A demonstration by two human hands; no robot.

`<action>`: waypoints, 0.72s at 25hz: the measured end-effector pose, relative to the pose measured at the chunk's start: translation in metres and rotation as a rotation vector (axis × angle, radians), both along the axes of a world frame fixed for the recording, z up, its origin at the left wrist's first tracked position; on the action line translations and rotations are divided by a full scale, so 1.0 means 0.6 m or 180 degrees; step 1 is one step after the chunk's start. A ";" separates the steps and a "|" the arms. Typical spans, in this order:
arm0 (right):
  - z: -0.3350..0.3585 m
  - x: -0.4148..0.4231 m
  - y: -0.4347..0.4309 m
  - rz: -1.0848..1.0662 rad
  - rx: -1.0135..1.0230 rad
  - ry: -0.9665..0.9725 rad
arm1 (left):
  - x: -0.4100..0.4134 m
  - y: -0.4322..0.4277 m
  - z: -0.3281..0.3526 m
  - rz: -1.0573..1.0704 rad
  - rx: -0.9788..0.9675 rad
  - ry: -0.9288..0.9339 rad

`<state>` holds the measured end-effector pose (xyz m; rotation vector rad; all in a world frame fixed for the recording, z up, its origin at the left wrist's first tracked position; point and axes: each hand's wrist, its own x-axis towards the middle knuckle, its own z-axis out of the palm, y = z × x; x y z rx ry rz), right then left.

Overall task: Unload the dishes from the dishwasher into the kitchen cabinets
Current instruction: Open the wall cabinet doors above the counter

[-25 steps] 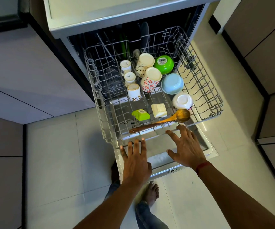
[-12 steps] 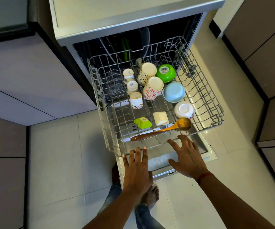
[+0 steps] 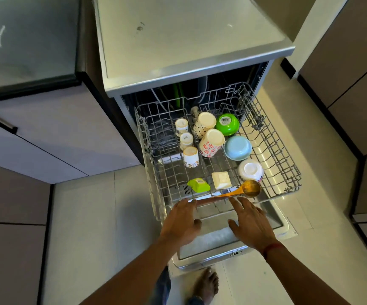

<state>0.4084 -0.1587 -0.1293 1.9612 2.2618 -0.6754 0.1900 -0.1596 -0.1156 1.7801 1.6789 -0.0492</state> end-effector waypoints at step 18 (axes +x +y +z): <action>0.206 -0.182 0.038 0.0249 0.0777 0.0219 | -0.191 0.062 0.160 -0.0246 0.0579 0.0023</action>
